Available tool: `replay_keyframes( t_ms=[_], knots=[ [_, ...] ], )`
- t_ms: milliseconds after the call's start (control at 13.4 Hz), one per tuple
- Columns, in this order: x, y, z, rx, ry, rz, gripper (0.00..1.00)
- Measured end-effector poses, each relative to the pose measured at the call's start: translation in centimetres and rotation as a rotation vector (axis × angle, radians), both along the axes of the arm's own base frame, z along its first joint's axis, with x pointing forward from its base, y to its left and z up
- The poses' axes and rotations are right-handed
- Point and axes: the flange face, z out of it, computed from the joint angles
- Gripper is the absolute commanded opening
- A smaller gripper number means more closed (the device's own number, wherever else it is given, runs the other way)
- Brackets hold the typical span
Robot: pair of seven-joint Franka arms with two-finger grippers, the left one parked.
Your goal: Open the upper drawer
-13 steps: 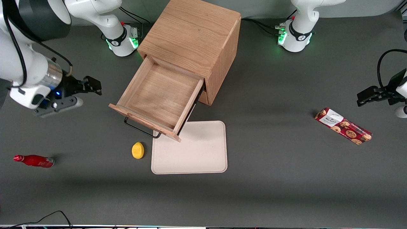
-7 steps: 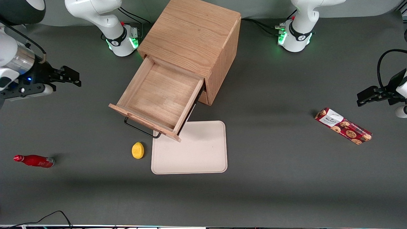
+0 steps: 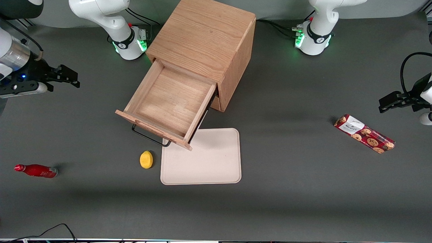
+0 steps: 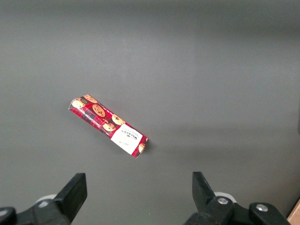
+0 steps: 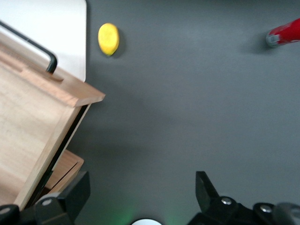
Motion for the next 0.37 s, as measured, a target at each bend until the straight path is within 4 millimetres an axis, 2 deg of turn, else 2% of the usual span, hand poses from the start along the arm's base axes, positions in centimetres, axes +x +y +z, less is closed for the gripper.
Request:
replay_keyframes(
  t_ms=[149,372],
  knots=[
    [0.9,-1.1,0.1,-0.01,-0.01,-0.027,1.0],
    [2.4,-1.0,0.0,-0.022,-0.01,-0.03,1.0]
  ],
)
